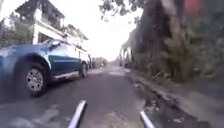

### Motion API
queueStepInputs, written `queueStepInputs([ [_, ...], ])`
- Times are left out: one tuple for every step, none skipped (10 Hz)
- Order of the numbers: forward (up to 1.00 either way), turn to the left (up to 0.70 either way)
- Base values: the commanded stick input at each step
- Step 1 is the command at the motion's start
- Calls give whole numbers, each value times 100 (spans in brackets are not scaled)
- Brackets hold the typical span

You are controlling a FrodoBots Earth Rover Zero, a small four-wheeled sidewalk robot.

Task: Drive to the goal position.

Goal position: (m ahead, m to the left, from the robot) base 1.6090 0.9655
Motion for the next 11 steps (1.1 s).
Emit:
queueStepInputs([
  [100, 0],
  [100, 0],
  [100, 0],
  [100, 0],
  [100, 0],
  [100, 0],
  [100, 0],
  [100, 0],
  [100, 0],
  [100, 0],
  [100, 0],
])
